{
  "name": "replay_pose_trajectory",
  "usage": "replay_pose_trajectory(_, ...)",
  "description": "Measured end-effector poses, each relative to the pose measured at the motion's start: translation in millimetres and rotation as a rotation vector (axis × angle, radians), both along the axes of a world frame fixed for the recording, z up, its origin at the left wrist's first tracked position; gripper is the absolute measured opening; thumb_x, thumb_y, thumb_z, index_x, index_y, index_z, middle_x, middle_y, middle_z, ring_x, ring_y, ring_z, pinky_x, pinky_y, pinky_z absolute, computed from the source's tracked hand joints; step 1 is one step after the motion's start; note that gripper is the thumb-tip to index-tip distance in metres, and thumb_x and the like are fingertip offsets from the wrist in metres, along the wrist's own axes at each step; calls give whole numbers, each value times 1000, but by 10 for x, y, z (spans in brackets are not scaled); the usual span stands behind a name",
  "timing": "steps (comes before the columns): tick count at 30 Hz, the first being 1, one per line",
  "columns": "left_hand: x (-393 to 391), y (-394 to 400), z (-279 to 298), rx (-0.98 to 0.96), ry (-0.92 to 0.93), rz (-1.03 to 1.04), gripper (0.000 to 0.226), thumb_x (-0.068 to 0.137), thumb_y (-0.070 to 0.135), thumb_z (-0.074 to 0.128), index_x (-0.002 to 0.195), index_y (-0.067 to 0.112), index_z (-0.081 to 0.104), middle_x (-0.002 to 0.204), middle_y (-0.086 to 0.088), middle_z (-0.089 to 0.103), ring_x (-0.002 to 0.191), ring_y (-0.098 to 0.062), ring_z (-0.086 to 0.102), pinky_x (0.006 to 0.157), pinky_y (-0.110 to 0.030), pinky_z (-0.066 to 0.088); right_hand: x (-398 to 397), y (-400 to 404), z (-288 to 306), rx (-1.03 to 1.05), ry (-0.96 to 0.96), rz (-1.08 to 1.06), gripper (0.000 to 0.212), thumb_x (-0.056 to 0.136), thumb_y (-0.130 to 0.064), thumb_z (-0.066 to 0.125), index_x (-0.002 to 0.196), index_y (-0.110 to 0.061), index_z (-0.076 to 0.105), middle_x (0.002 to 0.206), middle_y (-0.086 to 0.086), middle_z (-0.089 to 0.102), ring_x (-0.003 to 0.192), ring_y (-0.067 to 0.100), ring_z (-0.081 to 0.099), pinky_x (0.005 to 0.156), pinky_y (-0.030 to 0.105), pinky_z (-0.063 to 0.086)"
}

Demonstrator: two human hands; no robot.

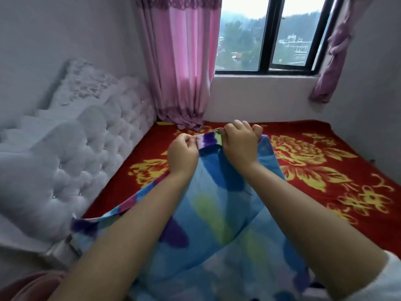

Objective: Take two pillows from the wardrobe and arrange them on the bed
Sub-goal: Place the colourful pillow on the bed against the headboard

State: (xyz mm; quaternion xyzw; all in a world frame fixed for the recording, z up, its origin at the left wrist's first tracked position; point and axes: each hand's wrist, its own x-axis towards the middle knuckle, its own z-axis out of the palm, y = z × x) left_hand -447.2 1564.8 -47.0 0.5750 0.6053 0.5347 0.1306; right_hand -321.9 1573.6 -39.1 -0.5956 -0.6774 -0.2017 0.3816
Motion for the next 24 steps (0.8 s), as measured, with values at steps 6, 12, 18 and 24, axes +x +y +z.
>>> replay_pose_trajectory(6, -359, 1511, 1114, 388, 80, 67, 18, 93, 9, 51, 90, -2, 65, 93, -22, 69, 85, -33, 61, 68, -32, 39, -357, 1612, 1074, 221, 159, 35, 26, 95, -17, 45, 87, -2, 65, 95, 14, 66, 92, 30, 55, 71, 34, 17)
replay_pose_trajectory(12, -773, 2281, 1271, 563, 488, 16, 15, 86, 0, 57, 79, -11, 65, 77, -30, 68, 71, -39, 63, 63, -36, 39, -558, 2390, 1060, 347, 224, 185, 21, 86, -8, 55, 70, 1, 67, 73, 19, 68, 72, 34, 62, 70, 33, 21)
replay_pose_trajectory(18, -1307, 2951, -16, -301, 907, -326, 19, 92, 20, 56, 98, 5, 66, 98, -19, 72, 93, -33, 64, 75, -36, 48, -497, 3029, -315, -511, -366, 452, 20, 84, -9, 47, 68, -9, 59, 85, 20, 67, 81, 31, 66, 71, 37, 47)
replay_pose_trajectory(24, -1539, 3624, -956, -747, 971, -303, 29, 96, 23, 46, 122, 16, 55, 129, -11, 59, 117, -28, 54, 92, -34, 46, -830, 3746, -1195, -1076, -448, 409, 23, 95, -10, 40, 101, -2, 61, 119, 20, 62, 110, 33, 57, 86, 37, 47)
